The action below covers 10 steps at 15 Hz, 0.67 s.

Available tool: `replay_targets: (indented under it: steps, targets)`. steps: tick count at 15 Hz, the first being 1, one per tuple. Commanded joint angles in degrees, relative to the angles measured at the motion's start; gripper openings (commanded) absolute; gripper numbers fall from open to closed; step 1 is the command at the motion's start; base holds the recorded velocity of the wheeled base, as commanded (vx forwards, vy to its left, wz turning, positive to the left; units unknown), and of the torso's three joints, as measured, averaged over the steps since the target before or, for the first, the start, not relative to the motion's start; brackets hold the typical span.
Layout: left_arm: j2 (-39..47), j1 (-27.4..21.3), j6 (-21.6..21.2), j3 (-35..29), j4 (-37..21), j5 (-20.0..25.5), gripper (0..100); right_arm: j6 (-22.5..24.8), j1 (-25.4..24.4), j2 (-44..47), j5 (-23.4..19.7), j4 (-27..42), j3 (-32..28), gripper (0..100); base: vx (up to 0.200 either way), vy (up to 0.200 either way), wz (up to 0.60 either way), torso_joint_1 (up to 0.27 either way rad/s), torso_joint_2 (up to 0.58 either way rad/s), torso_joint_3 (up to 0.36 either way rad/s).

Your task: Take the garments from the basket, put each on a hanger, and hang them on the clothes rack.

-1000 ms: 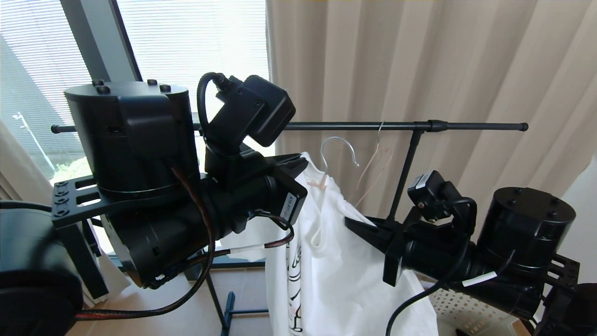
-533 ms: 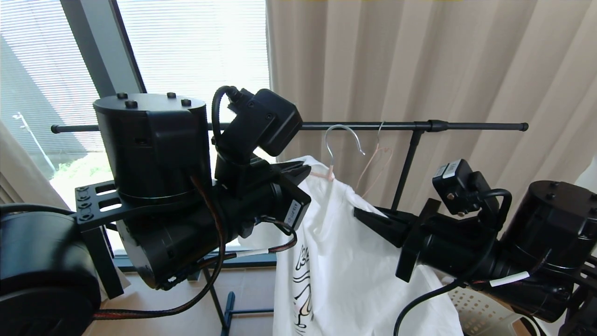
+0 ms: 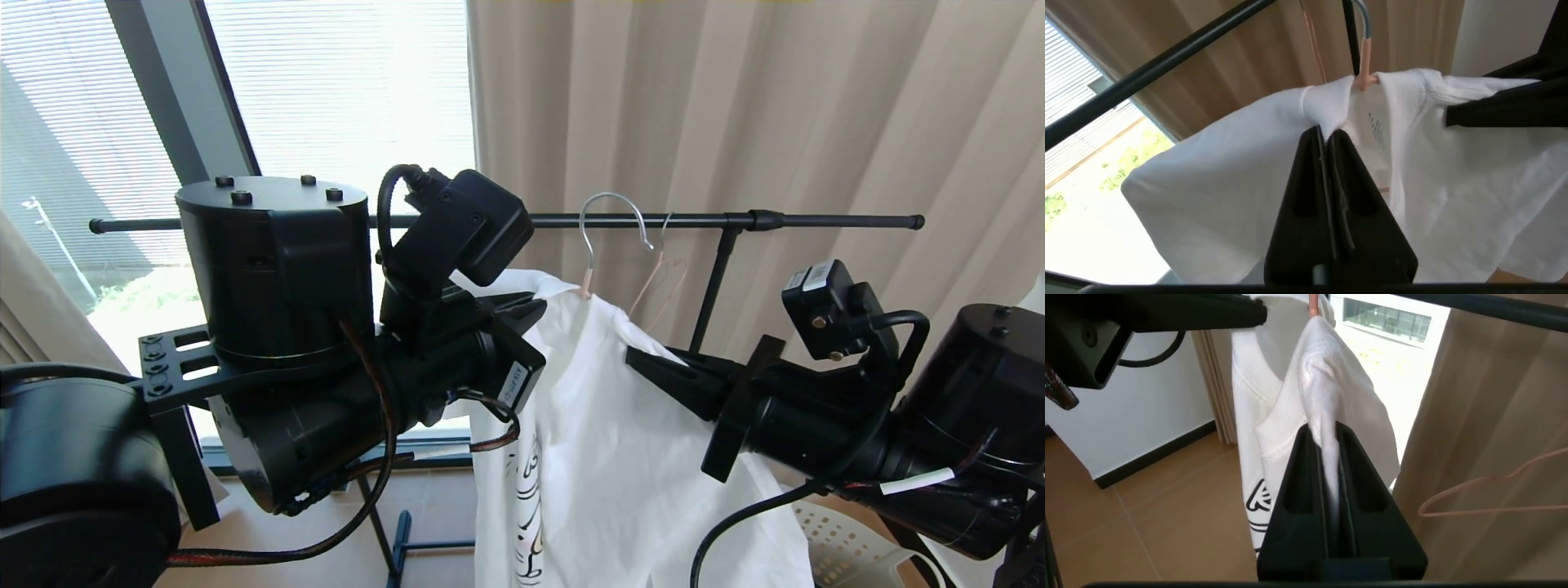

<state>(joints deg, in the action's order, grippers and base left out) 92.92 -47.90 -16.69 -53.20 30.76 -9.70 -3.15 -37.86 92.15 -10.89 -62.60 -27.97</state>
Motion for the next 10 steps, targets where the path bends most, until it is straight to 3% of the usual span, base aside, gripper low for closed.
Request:
replay_targets:
  steps: [1, 3, 4, 8, 10]
  targets:
    - [0.1, 0.0, 0.0, 0.0, 0.0, 0.0, 0, -0.3, 0.0, 0.0, 0.0, -1.1, 0.0, 0, 0.0, 0.0, 0.0, 0.0, 0.0, 0.0]
    - [0.2, 0.0, -0.1, 0.0, 0.0, 0.0, 0, -0.5, -0.1, 0.4, -0.1, -3.4, 0.3, 0, 0.0, 0.0, 0.0, 0.0, 0.0, 0.0]
    - [0.2, 0.0, -0.1, 0.0, 0.0, 0.0, 100, -0.6, -0.1, 0.4, -0.1, -3.6, 0.5, 0, 0.0, 0.0, 0.0, 0.0, 0.0, 0.0]
    - [-0.2, 0.0, 0.0, 0.1, 0.2, 0.0, 100, -0.7, -0.1, 0.1, -0.5, -3.7, 0.6, 0, 0.0, 0.0, 0.0, 0.0, 0.0, 0.0]
    - [-1.9, 0.2, 0.1, 1.5, 0.2, -0.2, 100, -1.4, 1.0, 0.0, -3.1, -3.7, 1.0, 0, 0.0, 0.0, 0.0, 0.0, 0.0, 0.0]
